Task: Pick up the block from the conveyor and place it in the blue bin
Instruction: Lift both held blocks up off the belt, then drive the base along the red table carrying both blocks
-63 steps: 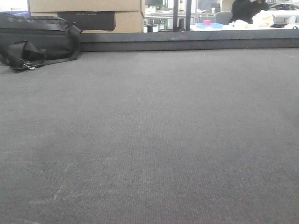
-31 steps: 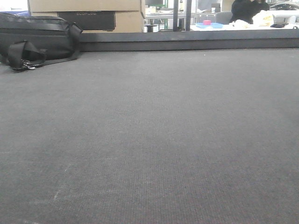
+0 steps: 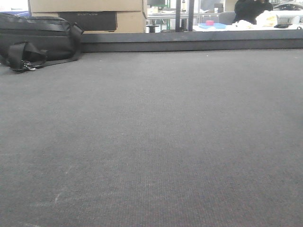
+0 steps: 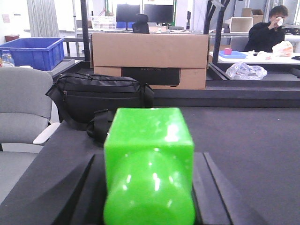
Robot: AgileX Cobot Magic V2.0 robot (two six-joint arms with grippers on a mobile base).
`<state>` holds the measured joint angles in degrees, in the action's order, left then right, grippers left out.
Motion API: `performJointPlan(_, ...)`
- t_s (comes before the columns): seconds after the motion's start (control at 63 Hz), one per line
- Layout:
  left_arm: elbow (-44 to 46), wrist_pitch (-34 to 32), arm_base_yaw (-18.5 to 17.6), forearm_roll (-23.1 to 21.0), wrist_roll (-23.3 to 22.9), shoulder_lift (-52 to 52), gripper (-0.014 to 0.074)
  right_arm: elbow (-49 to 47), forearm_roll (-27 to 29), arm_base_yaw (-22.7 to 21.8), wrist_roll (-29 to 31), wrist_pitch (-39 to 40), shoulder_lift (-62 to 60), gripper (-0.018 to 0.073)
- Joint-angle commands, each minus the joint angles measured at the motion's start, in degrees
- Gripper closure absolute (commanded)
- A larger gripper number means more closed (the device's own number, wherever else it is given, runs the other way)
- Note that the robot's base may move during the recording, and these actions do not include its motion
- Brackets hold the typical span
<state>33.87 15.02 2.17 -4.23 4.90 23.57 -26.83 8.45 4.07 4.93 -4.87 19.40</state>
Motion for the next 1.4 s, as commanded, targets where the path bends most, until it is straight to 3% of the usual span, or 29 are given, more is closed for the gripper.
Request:
performJointPlan(0.0,0.0,-0.7,-0.1,-0.1,-0.2,-0.3,0.0708,0.0,-0.3,0.0,0.5,1.6,-0.2,0.0715)
performJointPlan(1.382,0.0,-0.7,-0.1,-0.1,-0.2,-0.3,0.0708,0.0,-0.3,0.0,0.5,1.6,-0.2,0.0715)
